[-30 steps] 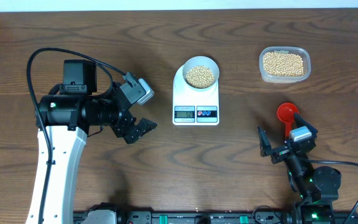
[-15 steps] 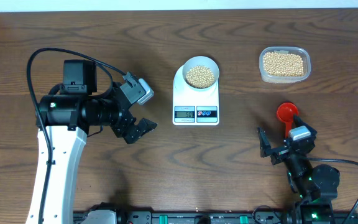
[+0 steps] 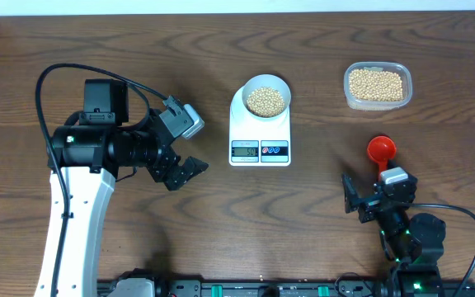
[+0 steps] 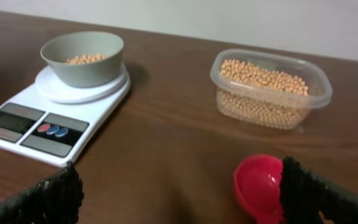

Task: Scoop item into bowl and weigh 50g on scale

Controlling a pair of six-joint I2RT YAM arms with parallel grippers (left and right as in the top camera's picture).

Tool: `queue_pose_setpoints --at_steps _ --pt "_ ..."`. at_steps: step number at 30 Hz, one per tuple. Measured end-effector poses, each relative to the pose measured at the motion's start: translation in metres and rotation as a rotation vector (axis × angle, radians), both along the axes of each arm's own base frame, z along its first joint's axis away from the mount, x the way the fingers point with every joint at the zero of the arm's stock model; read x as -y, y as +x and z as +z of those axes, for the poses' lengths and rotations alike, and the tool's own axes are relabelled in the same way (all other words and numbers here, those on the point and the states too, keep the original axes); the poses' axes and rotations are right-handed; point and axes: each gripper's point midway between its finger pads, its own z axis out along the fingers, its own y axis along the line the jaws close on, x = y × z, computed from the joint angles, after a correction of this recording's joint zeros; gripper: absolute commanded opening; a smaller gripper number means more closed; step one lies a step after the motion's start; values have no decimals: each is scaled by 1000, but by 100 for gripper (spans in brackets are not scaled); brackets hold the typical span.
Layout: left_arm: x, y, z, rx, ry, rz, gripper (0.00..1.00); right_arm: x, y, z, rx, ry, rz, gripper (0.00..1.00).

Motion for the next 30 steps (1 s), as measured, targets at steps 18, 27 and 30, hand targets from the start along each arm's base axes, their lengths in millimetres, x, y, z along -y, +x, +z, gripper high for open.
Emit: queue_pose_setpoints --at_steps 18,27,30 --pt "0 0 0 1 0 0 98 1 -4 -17 -72 -5 -8 99" --pt "0 0 0 1 0 0 98 4 -4 -17 -70 -11 -26 99" --pt "0 0 0 0 0 0 98 8 -3 -11 -42 -21 -44 99"
